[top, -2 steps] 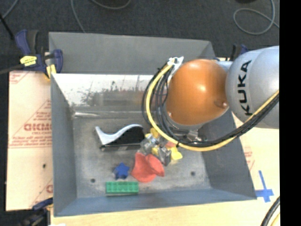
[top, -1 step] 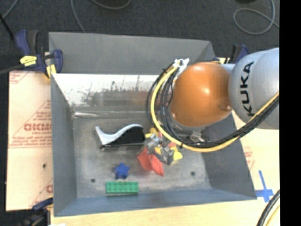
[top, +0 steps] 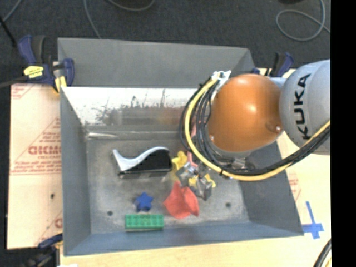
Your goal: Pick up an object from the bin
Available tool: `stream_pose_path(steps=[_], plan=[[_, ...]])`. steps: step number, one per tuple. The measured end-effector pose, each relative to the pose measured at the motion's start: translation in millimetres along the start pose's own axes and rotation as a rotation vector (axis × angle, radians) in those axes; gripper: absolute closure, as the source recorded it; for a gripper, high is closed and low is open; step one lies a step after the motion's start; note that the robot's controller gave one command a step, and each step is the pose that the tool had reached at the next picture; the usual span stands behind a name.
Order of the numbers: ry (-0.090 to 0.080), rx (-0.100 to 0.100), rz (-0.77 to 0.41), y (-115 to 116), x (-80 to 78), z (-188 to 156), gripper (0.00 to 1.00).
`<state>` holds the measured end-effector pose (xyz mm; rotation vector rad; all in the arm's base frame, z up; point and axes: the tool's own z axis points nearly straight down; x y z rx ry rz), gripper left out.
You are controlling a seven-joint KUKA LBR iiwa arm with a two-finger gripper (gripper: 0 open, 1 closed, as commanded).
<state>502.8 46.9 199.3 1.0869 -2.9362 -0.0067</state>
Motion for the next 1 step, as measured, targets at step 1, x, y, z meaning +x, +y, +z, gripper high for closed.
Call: stream_pose_path(steps=[1], plan=[[-0.008, 0.007, 0.005, -3.9, -2.2, -24.3, 1.0]])
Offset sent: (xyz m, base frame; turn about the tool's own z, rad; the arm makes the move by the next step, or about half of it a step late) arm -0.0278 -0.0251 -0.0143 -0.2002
